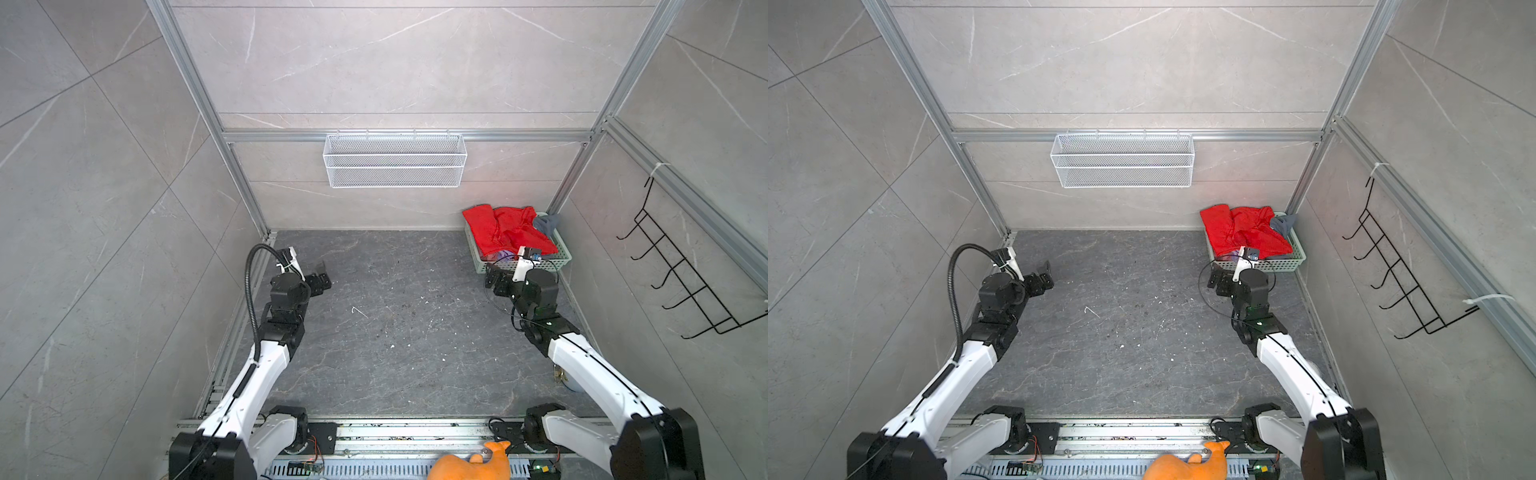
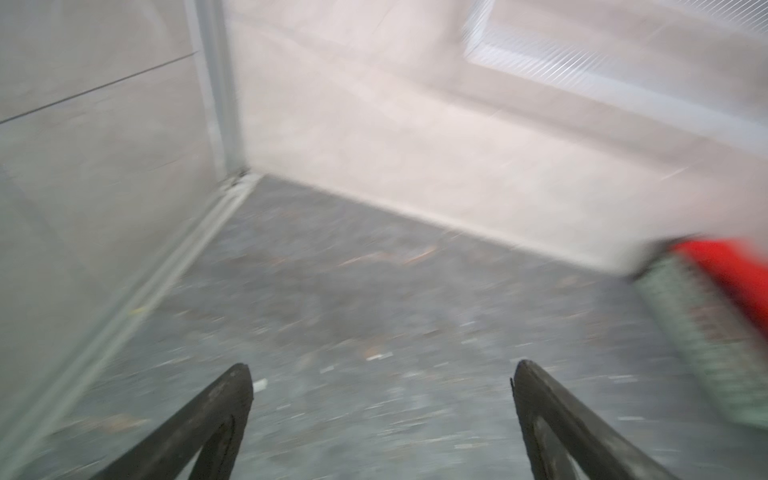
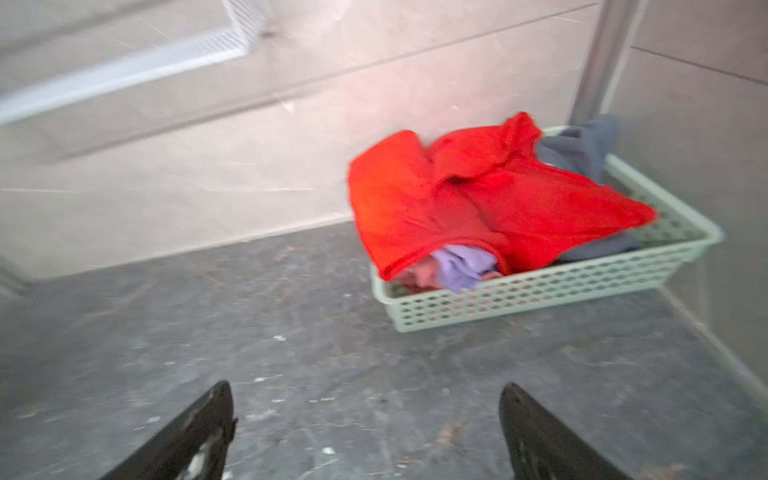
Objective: Fold and stack the t-shirts
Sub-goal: 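Grasp the red t-shirt in the basket with the right gripper while the left arm advances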
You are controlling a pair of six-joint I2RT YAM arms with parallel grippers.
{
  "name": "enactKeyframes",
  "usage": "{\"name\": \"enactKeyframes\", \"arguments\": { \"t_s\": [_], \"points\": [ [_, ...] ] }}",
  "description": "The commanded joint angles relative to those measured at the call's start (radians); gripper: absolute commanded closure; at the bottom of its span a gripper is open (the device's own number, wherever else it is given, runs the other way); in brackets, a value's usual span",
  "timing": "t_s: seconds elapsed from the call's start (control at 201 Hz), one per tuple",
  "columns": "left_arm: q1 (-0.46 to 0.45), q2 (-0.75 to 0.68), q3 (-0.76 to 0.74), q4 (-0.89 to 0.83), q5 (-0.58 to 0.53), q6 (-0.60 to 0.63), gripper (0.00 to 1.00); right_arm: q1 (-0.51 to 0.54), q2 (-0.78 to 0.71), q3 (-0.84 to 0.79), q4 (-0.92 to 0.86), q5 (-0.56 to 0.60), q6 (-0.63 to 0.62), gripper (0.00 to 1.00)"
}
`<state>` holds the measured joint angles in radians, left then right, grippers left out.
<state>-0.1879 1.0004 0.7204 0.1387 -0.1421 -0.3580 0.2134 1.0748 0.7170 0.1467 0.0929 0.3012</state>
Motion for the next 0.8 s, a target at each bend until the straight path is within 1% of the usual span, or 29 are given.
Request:
{"name": "enactKeyframes", "arguments": {
  "t_s": [0.0, 0.07, 0.124, 0.184, 0.259, 0.304, 0.368, 0.403, 0.433, 0.493, 0.538, 0.568, 0.622, 0.682, 0.792],
  "points": [
    [-0.106, 0.023, 0.032, -0.194, 0.159, -0.27, 0.0, 0.116, -0.012, 0.016, -0.269, -0.167, 0.214, 0.01],
    [-0.204, 0.075, 0.074, -0.193, 0.192, -0.342, 0.0, 0.226, -0.004, 0.037, -0.29, -0.168, 0.288, 0.0],
    [-0.285, 0.118, 0.103, -0.188, 0.183, -0.395, 0.0, 0.308, 0.007, 0.038, -0.286, -0.15, 0.357, 0.0],
    [-0.361, 0.161, 0.119, -0.155, 0.19, -0.444, 0.0, 0.372, 0.02, 0.03, -0.268, -0.143, 0.441, 0.0],
    [-0.452, 0.199, 0.136, -0.146, 0.147, -0.492, 0.0, 0.45, 0.022, 0.004, -0.238, -0.103, 0.528, 0.0],
    [-0.497, 0.206, 0.14, -0.154, 0.098, -0.507, 0.0, 0.501, 0.016, -0.008, -0.234, -0.06, 0.562, 0.01],
    [-0.542, 0.2, 0.137, -0.16, 0.044, -0.492, 0.0, 0.555, 0.007, -0.013, -0.255, 0.012, 0.585, 0.0],
    [-0.547, 0.195, 0.132, -0.162, 0.035, -0.497, 0.0, 0.574, 0.0, 0.0, -0.29, 0.058, 0.587, 0.0],
    [-0.546, 0.189, 0.118, -0.136, 0.048, -0.502, 0.0, 0.58, -0.01, 0.006, -0.295, 0.072, 0.582, 0.0],
    [-0.547, 0.186, 0.083, -0.052, 0.073, -0.507, 0.0, 0.581, -0.022, -0.01, -0.236, 0.056, 0.568, 0.0],
    [-0.545, 0.183, 0.076, -0.034, 0.078, -0.505, 0.0, 0.58, -0.014, -0.003, -0.216, 0.045, 0.561, 0.0],
    [-0.545, 0.181, 0.077, -0.04, 0.073, -0.502, 0.0, 0.579, 0.001, 0.023, -0.261, 0.05, 0.572, 0.0],
    [-0.542, 0.178, 0.081, -0.041, 0.067, -0.484, 0.0, 0.569, 0.037, 0.093, -0.404, 0.106, 0.598, 0.0],
    [-0.518, 0.183, 0.111, -0.084, 0.065, -0.46, 0.0, 0.545, 0.087, 0.173, -0.461, 0.133, 0.493, 0.0],
    [-0.436, 0.227, 0.191, -0.14, 0.121, -0.399, 0.0, 0.527, 0.192, 0.334, -0.483, 0.297, 0.238, 0.0]
  ]
}}
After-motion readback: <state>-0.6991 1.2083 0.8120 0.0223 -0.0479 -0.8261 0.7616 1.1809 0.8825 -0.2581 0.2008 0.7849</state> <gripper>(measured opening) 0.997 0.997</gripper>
